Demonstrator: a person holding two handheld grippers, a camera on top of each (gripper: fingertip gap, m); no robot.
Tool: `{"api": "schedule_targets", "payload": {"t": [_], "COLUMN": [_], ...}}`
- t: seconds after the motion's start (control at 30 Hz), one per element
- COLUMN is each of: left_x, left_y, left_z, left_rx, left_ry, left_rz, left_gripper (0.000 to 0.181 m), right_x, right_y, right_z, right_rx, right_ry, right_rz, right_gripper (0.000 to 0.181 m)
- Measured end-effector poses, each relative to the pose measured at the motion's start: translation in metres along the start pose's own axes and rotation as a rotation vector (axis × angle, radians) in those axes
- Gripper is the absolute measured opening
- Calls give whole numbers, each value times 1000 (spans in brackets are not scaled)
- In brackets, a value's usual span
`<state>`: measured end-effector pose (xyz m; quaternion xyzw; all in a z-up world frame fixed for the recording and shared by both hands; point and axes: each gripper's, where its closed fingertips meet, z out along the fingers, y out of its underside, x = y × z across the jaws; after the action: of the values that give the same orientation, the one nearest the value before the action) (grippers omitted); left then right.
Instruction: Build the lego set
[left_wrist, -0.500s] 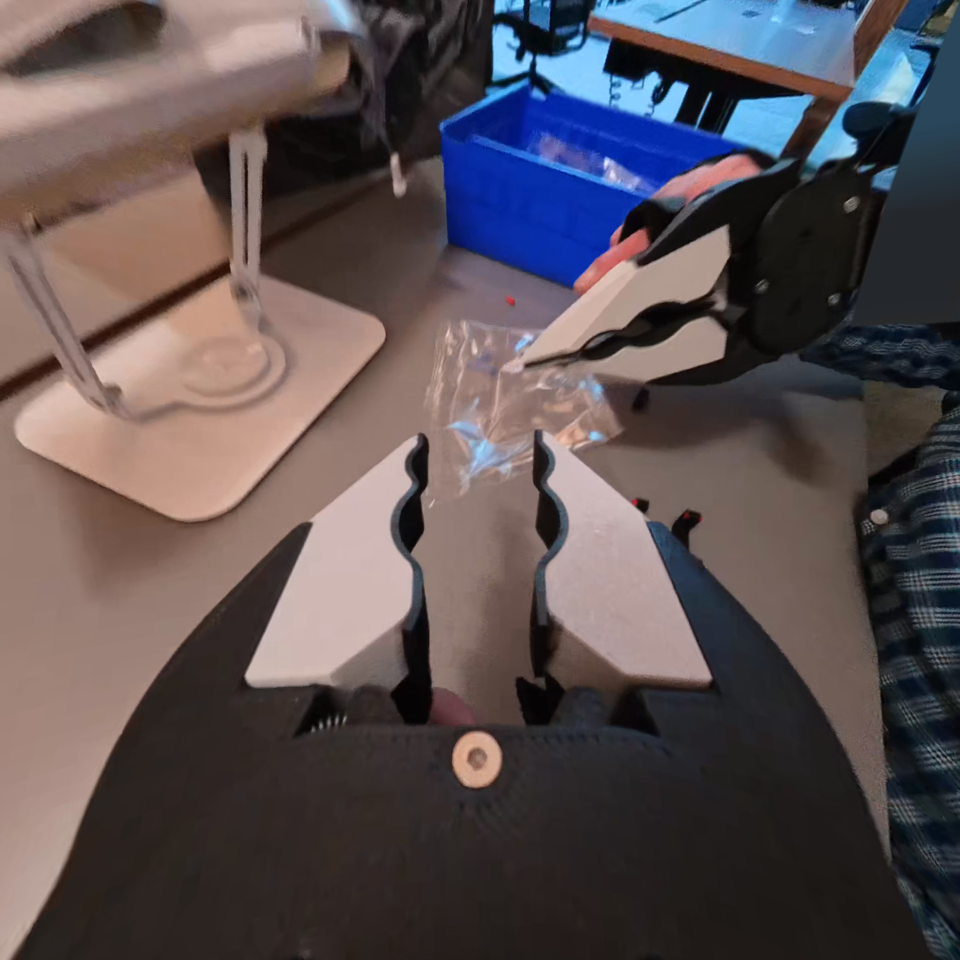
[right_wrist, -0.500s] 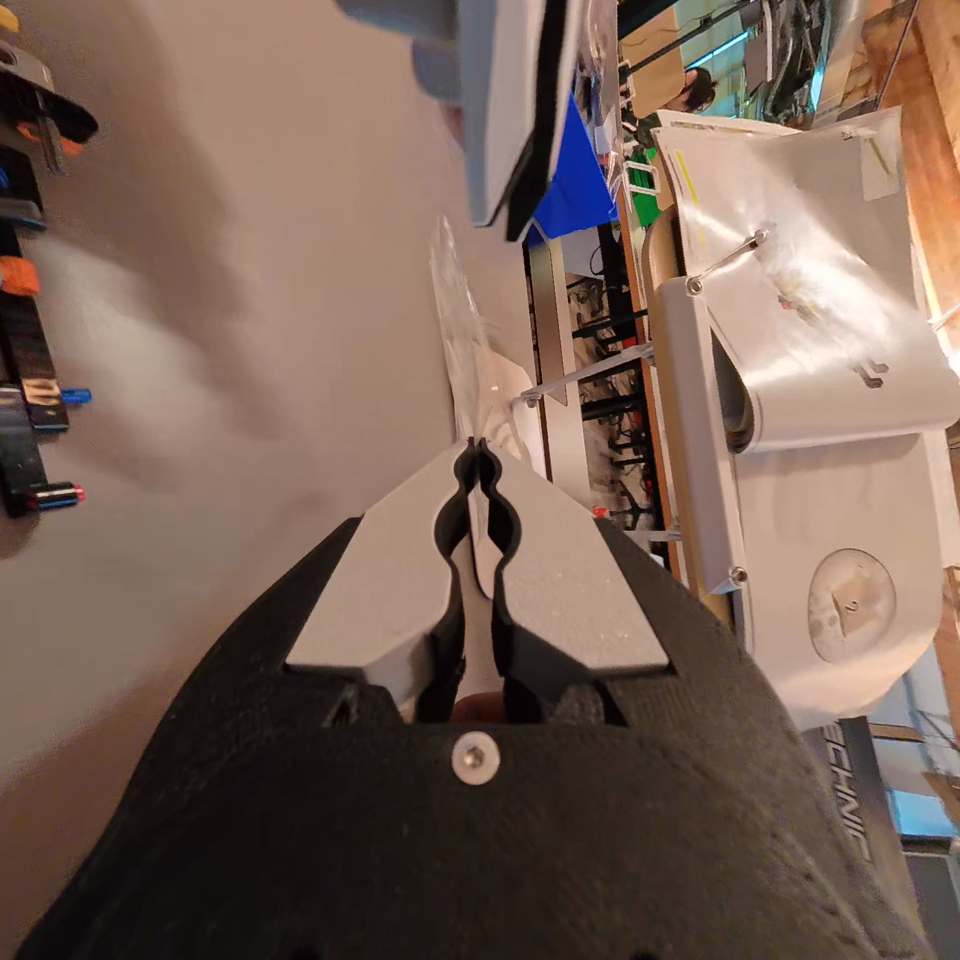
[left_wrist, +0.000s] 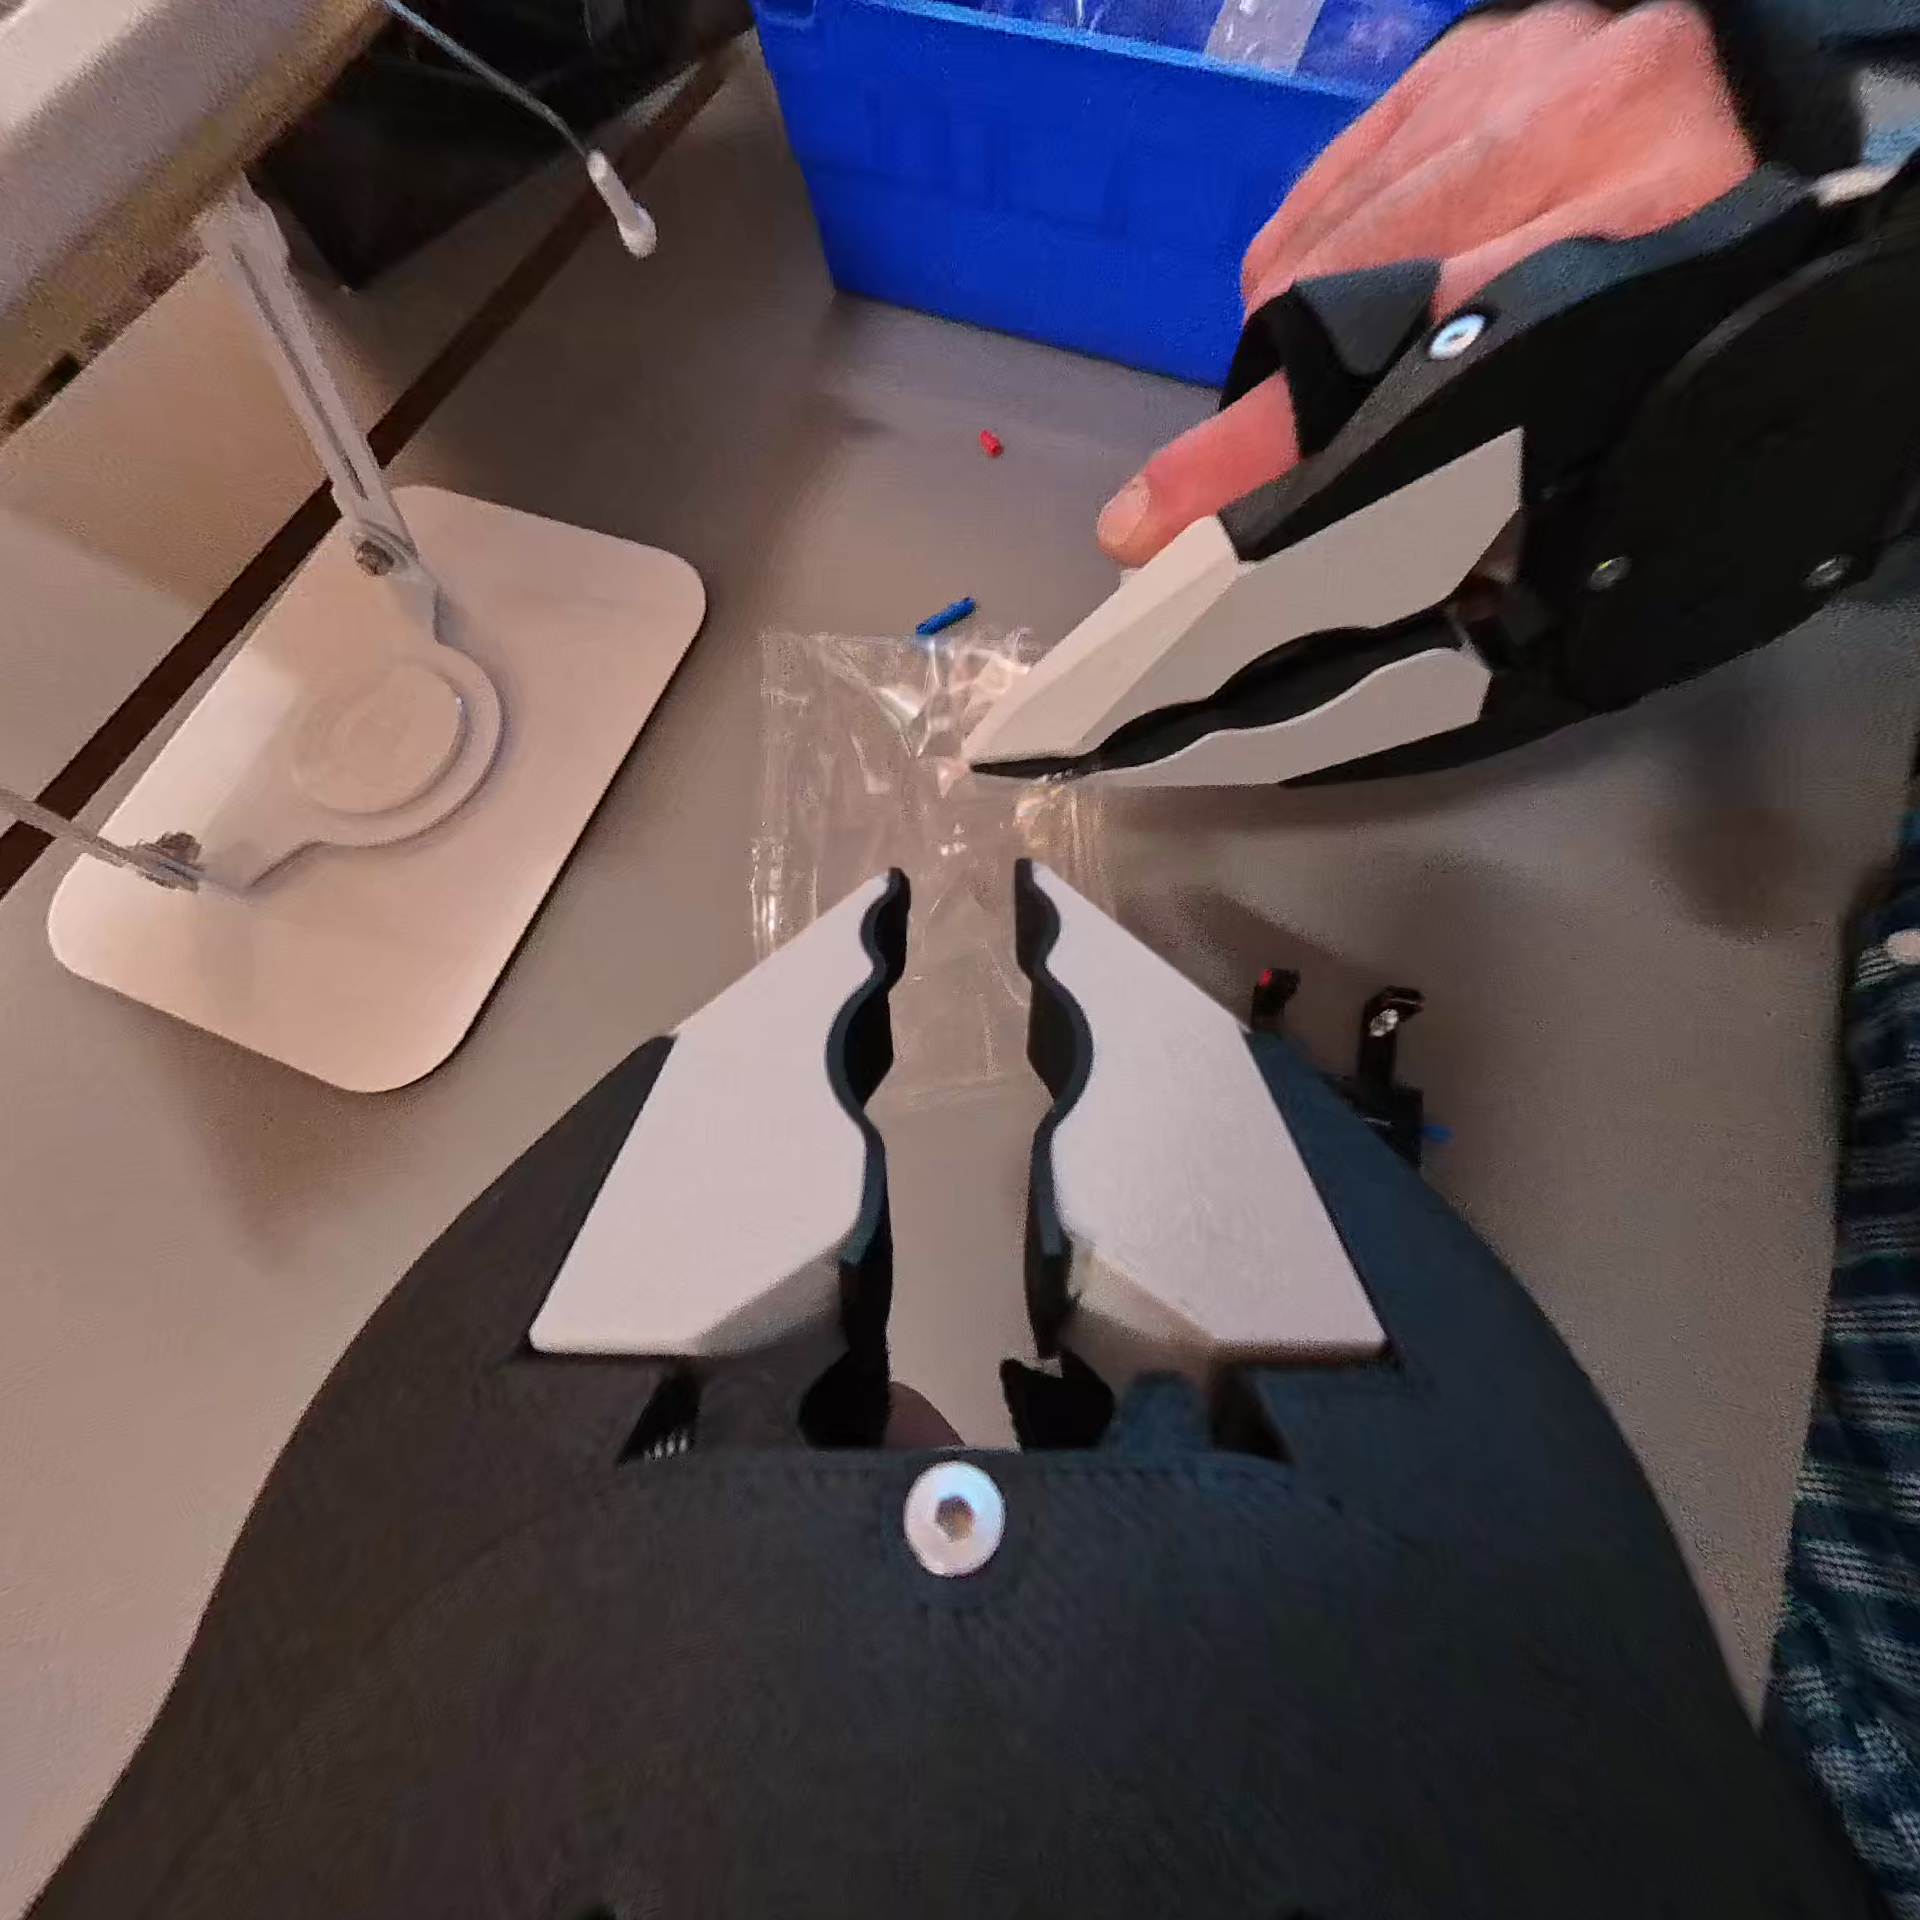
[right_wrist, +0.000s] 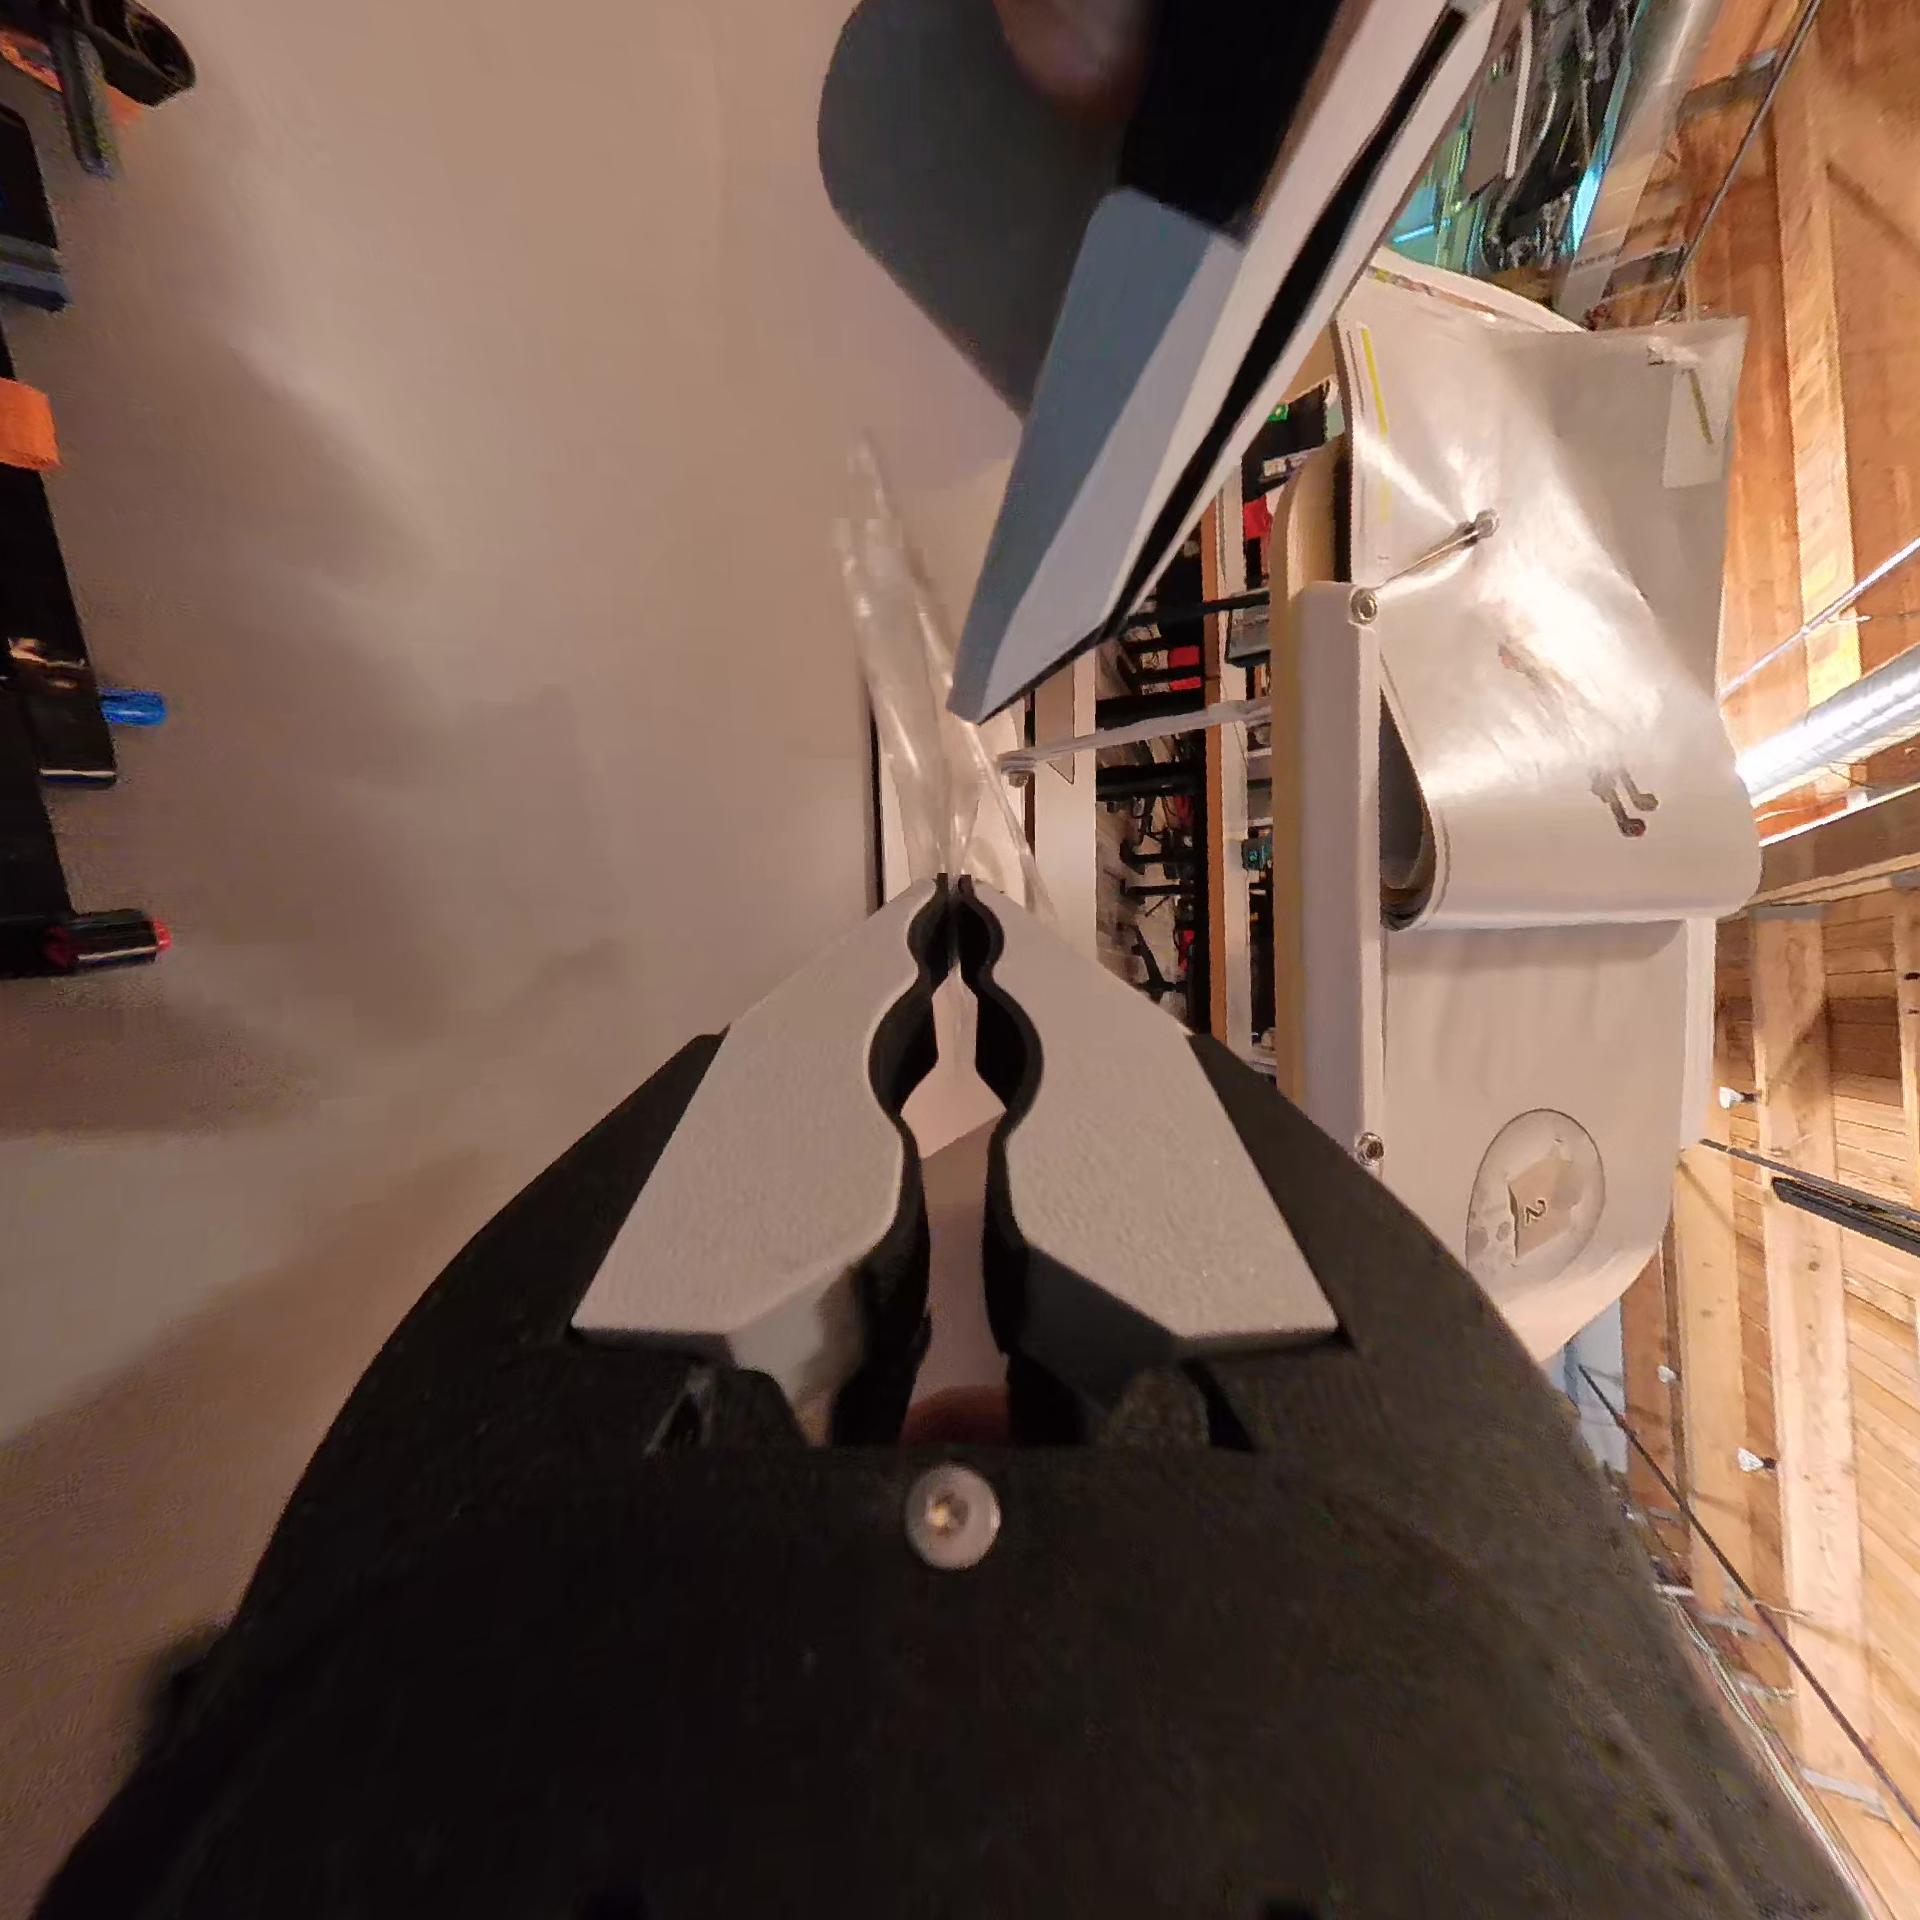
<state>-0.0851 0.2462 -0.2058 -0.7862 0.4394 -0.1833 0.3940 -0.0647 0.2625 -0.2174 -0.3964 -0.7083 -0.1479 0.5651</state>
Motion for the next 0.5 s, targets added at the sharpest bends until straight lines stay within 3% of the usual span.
{"api": "schedule_targets", "payload": {"t": [0.17,0.3,0.37,0.5], "left_x": [1,-1,-1,-4], "left_y": [10,11,8,2], "left_z": [10,15,15,13], "left_rx": [-38,-6,39,132], "left_ry": [-36,-62,-56,-56], "left_rz": [23,3,-32,-111], "left_gripper": [0,0,0,0], "right_x": [-4,-4,3,18], "right_y": [2,4,9,22], "right_z": [-1,-3,-4,-10], "right_rx": [-15,-5,-17,-39], "right_ry": [1,12,40,96], "right_rz": [-14,43,111,241], "right_gripper": [0,0,22,24]}}
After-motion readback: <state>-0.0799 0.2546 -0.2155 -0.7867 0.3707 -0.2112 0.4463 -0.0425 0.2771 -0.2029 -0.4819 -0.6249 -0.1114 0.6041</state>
